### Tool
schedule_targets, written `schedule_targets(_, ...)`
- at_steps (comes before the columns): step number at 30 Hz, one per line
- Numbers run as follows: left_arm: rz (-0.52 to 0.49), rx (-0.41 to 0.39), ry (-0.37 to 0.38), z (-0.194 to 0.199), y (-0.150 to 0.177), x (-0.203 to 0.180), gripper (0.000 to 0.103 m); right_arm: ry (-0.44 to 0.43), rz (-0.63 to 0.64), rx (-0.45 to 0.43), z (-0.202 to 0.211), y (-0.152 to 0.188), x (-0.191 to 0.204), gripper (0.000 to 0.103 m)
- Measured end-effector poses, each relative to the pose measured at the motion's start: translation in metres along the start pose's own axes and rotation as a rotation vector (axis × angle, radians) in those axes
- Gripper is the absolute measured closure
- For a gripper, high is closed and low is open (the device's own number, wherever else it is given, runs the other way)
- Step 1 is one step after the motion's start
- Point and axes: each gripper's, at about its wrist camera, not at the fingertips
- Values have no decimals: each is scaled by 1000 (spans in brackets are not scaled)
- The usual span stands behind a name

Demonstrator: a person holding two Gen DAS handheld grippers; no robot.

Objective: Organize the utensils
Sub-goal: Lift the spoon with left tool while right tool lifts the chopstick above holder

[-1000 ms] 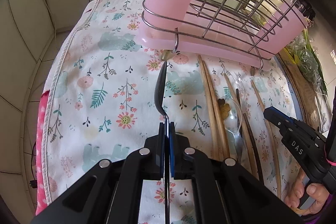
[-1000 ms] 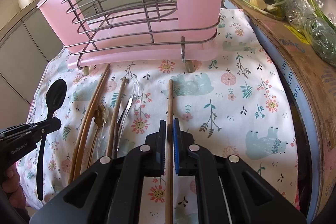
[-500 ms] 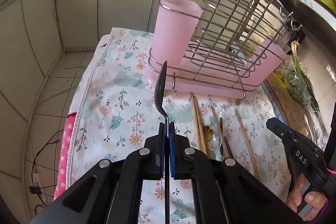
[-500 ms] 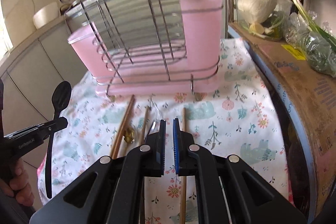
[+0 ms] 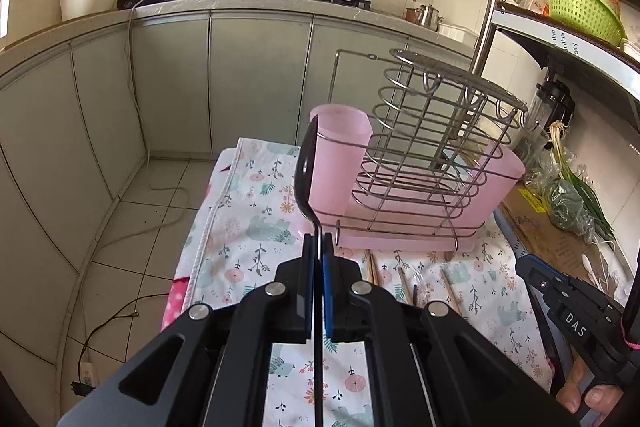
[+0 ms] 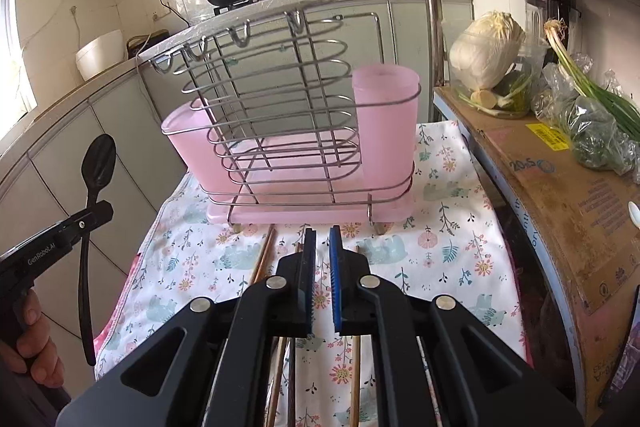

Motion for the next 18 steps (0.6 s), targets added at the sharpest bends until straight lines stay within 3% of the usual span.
schedule_targets(7,-8,-37,-14,9,-3,-1,100,-1,5,-19,7,-3,3,96)
schedule_targets(13,-4,-42,24,11,-3,2,100,-46,-33,-5,8,-7,-7,96)
schedule_targets(16,-11,-35,46,11,-2,4,100,-82,-48,50,1,-10,-15,96)
schedule_targets(18,-16,-22,60,8,-1,4,100,-109,-50,153,-16,-8,-20,96)
Point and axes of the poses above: each gripper's, at about its wrist camera, not at the fingertips, and z roughly against the way its jaws point, x to its left, y to its underside, and after that the axes turned 10 degrees about x, right-handed
